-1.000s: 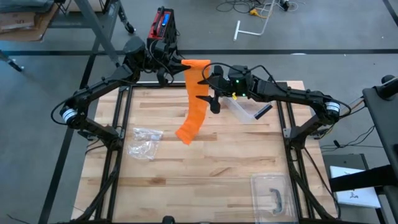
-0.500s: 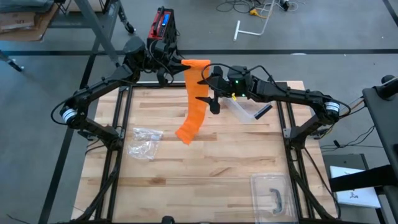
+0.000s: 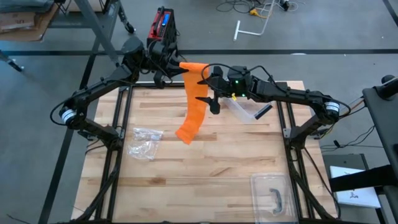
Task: Roll bandage
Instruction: Roll the orange bandage on the table
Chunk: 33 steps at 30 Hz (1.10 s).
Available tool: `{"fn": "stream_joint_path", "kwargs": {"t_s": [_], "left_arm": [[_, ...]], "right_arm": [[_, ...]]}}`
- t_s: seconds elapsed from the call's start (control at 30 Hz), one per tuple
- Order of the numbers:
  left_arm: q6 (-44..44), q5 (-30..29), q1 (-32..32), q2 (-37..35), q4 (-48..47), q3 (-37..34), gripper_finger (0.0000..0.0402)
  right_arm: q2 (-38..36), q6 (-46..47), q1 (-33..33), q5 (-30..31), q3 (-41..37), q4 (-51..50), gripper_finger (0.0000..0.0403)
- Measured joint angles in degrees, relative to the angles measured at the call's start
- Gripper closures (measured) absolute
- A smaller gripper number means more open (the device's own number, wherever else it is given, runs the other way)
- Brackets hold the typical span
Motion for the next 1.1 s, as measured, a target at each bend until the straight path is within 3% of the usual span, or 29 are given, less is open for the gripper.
{"fn": "stream_joint_path", "kwargs": {"t_s": [0.27, 0.43, 0.7, 0.9, 1.1], "left_arm": [[6.0, 1.7, 0.4, 0.0, -0.3, 0.0, 0.0354], [11.2, 1.8, 2.4, -0.1, -1.4, 0.0, 0.0354], [36.8, 0.0, 3.6, -0.9, -14.4, 0.0, 0.0359], [45.1, 1.8, 3.5, -1.8, -15.4, 0.0, 0.0360], [55.2, 3.8, 3.3, -3.0, -17.1, 0.0, 0.0360]], "right_arm": [[0.0, 1.4, 0.0, 0.0, 0.0, 0.1, 0.0115], [-0.4, 12.7, 0.3, -0.1, 0.0, -0.1, 0.0122], [-6.8, 19.0, 0.4, -1.7, 0.0, 0.0, 0.0122], [-13.1, 18.9, 1.2, -1.3, -2.3, 0.2, 0.0112], [-15.0, 25.5, 1.0, 6.0, -7.5, 9.2, 0.0113]]}}
